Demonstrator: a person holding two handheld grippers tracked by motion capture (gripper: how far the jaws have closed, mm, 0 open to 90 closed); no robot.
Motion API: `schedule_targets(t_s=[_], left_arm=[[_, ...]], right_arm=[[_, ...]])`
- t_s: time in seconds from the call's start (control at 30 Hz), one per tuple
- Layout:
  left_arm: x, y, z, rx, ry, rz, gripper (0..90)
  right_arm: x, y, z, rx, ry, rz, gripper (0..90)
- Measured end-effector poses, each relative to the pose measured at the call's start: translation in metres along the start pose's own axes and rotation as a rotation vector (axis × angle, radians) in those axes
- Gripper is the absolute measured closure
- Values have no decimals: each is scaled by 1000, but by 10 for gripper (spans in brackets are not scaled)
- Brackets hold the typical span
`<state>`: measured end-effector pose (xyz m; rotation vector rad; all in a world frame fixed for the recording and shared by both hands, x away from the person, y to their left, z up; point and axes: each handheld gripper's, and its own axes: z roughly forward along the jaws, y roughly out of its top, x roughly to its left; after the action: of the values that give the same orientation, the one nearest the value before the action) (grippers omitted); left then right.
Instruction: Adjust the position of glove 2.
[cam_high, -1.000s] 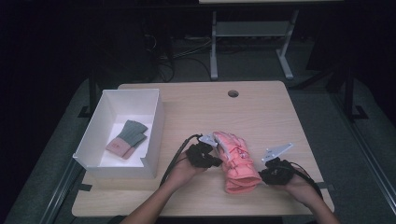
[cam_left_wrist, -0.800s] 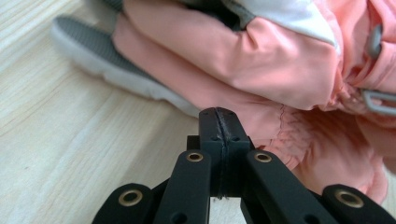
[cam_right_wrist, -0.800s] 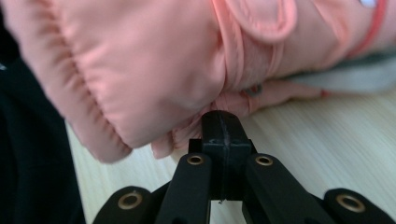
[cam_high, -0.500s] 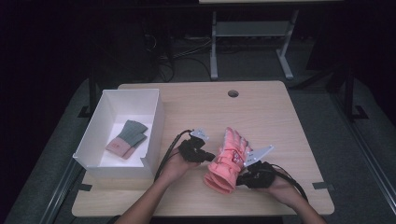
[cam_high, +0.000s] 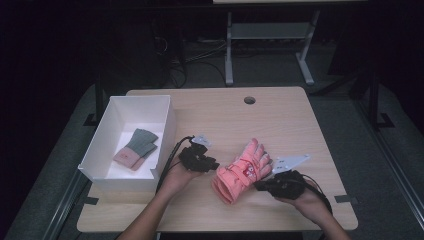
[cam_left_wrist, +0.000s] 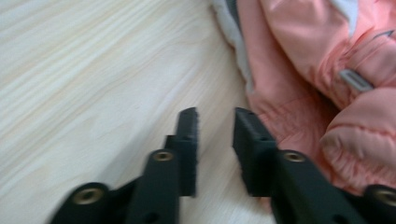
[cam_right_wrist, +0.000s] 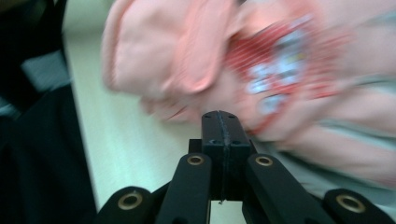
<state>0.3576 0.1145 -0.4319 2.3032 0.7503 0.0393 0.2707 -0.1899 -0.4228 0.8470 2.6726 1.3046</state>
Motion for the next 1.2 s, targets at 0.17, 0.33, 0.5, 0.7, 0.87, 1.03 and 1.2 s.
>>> schedule_targets(t_s=[0.17,0.33,0.5,0.7,0.87,1.03,1.2], left_arm=[[2,2,-7,-41,37,-52,473],[3,9,-11,-60,84,-60,385],[3,12,-15,-97,86,-67,363],[0,17,-17,-122,70,-64,327],[-9,31,-22,-152,17,-33,264],[-22,48,-18,-144,-30,12,216],[-31,60,-3,-112,-70,51,193]], right_arm=[[-11,6,-12,-87,-95,31,900],[-16,9,1,-81,-116,19,900],[-18,9,19,-24,-130,19,900],[-18,5,34,38,-149,23,900],[-18,4,39,45,-157,24,900],[-17,3,41,48,-161,26,900],[-17,3,42,54,-165,24,900]])
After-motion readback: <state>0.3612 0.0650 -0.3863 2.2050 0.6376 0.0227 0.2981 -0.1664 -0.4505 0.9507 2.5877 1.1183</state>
